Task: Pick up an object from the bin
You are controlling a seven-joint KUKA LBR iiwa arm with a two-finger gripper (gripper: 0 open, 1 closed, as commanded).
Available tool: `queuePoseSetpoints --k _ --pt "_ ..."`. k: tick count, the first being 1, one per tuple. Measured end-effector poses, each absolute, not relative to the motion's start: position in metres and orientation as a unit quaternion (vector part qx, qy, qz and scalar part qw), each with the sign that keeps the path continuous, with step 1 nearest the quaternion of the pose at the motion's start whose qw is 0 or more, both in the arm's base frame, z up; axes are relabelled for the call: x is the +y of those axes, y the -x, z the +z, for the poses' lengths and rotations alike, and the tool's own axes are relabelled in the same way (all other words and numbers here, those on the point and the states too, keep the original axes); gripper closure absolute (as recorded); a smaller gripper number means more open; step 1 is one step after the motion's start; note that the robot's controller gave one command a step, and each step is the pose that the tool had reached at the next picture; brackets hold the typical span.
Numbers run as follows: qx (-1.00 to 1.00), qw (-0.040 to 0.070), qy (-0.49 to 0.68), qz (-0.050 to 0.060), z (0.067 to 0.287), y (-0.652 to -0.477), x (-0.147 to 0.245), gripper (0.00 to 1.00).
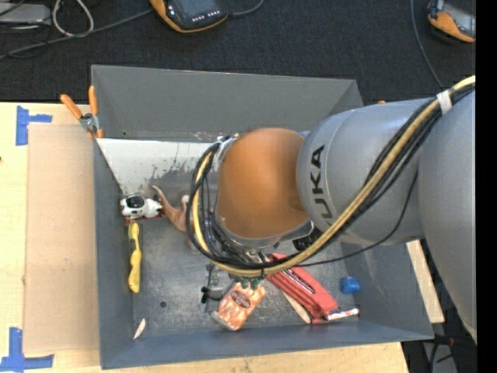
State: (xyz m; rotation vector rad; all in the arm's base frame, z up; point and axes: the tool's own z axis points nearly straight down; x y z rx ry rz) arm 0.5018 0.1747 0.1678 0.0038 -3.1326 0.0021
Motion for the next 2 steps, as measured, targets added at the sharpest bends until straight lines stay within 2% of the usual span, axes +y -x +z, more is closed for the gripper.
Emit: queuePoseSetpoints --k 1,2 --pt "-1.0 0.001 0.001 0.0 0.171 -0.504 0.174 0.0" --pt "-0.997 0.001 -0.076 0.0 0.115 -0.488 0.138 0.0"
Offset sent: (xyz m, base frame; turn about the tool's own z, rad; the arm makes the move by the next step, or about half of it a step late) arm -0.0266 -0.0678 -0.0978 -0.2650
